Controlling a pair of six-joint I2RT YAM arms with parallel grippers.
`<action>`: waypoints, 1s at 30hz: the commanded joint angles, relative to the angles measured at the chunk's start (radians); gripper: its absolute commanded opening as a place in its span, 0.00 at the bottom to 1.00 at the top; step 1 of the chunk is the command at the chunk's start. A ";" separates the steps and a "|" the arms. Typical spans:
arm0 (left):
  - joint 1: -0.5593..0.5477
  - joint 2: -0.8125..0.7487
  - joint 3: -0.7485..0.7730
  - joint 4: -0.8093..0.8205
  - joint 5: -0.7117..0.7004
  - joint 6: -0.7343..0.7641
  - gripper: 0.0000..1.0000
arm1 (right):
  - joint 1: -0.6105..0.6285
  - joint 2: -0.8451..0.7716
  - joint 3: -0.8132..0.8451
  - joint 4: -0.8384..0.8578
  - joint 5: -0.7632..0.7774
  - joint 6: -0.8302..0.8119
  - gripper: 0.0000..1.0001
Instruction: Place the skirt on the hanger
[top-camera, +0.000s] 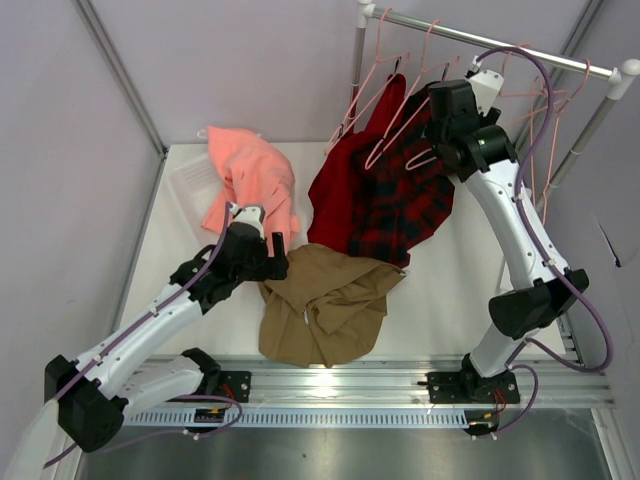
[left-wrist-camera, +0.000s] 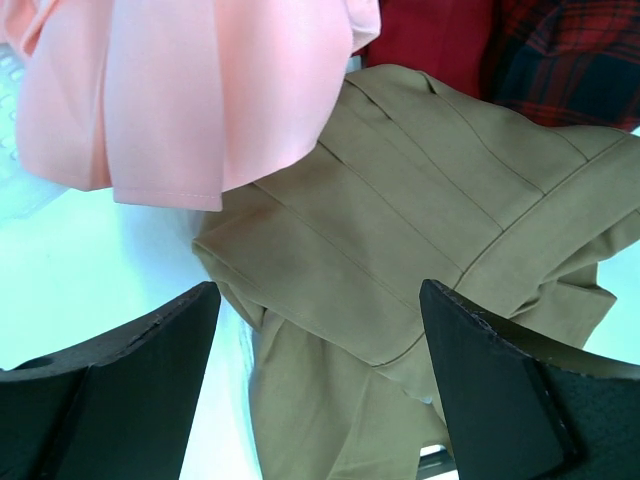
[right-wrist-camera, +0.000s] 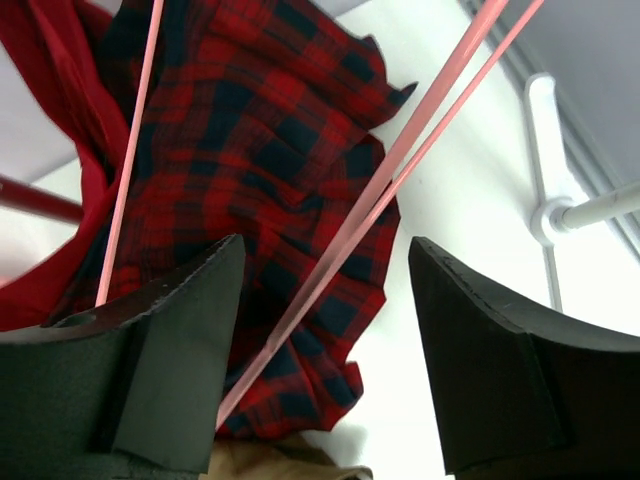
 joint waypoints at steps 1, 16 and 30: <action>0.017 -0.021 0.005 -0.001 -0.020 0.037 0.87 | -0.012 0.020 0.043 0.064 0.077 -0.029 0.71; 0.043 0.005 0.002 0.013 0.012 0.068 0.90 | 0.028 0.023 0.052 -0.052 0.112 -0.081 0.37; 0.051 0.031 0.003 0.022 0.049 0.071 0.90 | 0.031 -0.063 -0.003 -0.161 0.155 -0.072 0.35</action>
